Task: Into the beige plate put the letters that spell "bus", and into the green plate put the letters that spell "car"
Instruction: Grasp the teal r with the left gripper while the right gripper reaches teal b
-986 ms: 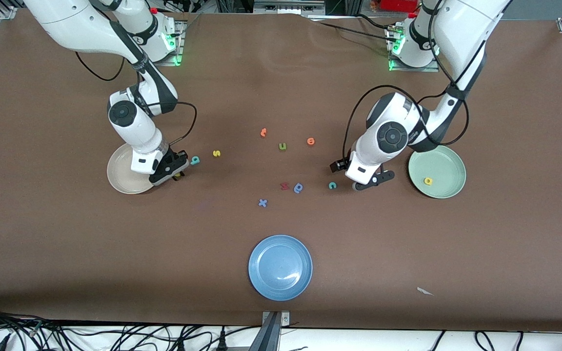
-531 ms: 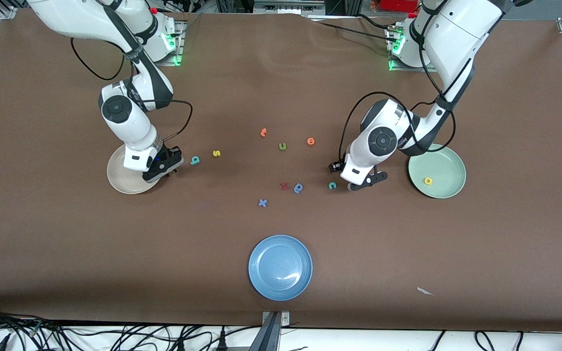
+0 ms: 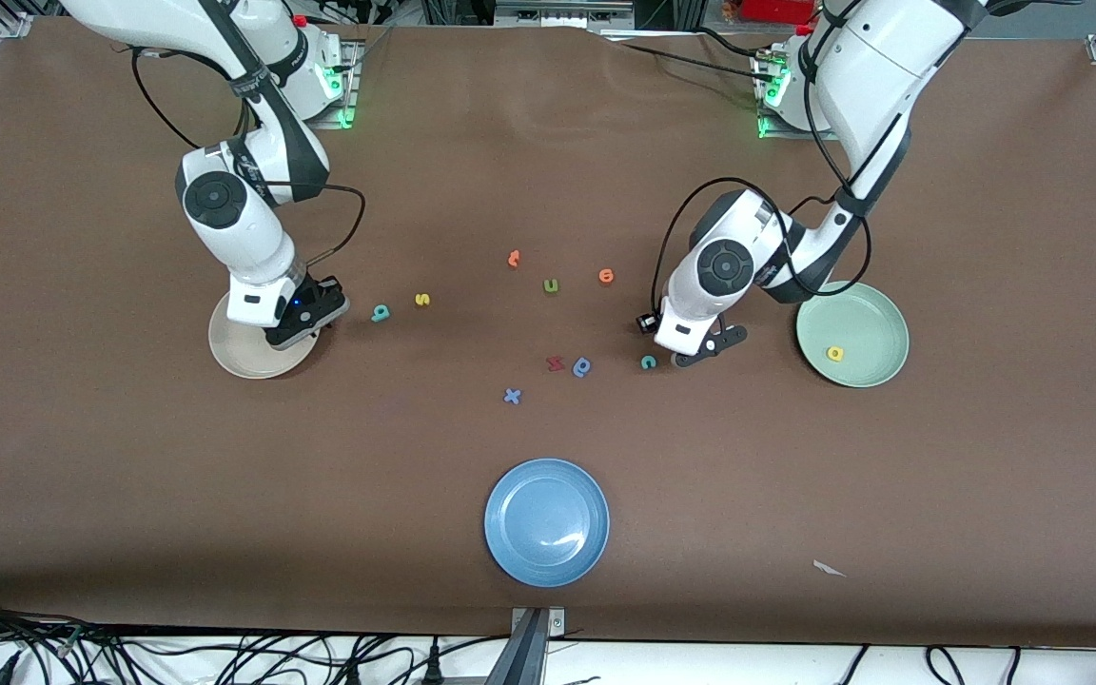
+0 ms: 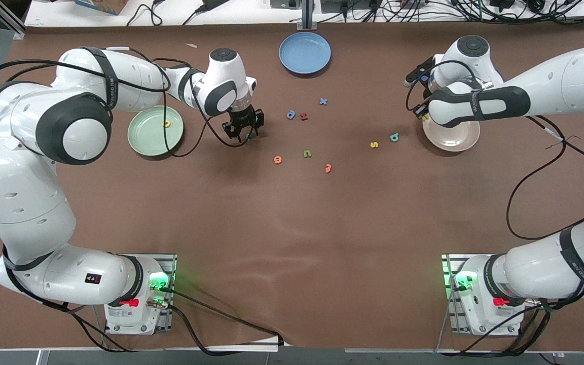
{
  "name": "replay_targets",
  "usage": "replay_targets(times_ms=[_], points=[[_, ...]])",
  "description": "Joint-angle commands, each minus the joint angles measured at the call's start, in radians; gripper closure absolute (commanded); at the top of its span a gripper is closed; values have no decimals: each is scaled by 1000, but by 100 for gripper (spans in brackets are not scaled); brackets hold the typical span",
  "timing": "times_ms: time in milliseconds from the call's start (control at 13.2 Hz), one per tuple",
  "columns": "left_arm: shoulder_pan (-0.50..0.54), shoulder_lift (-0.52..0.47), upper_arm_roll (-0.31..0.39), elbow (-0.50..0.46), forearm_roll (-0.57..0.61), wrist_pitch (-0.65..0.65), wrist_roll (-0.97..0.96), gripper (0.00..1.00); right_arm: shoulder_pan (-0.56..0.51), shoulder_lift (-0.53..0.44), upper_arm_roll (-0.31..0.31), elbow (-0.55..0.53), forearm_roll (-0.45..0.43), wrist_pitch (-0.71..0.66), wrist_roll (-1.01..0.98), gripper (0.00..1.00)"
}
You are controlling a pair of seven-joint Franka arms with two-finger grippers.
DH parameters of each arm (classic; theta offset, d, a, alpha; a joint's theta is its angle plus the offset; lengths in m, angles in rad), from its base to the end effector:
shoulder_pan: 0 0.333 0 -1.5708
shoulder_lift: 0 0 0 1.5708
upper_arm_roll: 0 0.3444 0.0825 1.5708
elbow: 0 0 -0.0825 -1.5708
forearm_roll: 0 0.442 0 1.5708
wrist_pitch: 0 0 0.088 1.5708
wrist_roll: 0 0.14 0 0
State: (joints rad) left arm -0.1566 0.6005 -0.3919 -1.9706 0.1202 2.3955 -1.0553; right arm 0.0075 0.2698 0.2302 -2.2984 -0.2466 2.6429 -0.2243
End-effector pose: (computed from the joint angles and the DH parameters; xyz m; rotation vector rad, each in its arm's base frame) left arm 0.5470 -0.3381 0.1175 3.0325 0.7122 -0.2979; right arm 0.5615 0.1430 0.1875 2.9056 1.0003 0.1345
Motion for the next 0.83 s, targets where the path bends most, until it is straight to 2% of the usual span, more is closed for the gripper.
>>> replay_targets(times_ms=[0,152,228,303,455,531,759], points=[[-8,8,4,6,33,8,-35,41,-72,-4,5,-18,1,3,-94,76],[-4,7,5,6,33,8,-35,44,-96,-4,5,-18,3,3,-131,75],[-1,7,5,6,33,8,-35,45,-96,-4,5,-18,3,3,-130,63],[2,7,7,6,33,8,-34,50,-96,-3,5,-18,4,3,-125,41],[3,7,7,6,33,8,-34,54,-96,-4,5,-16,4,0,-116,28],[3,7,8,6,33,8,-34,56,-96,-6,6,-16,4,-1,-110,0],[3,7,8,7,33,8,-34,65,-95,-6,20,-16,4,-3,-32,0]])
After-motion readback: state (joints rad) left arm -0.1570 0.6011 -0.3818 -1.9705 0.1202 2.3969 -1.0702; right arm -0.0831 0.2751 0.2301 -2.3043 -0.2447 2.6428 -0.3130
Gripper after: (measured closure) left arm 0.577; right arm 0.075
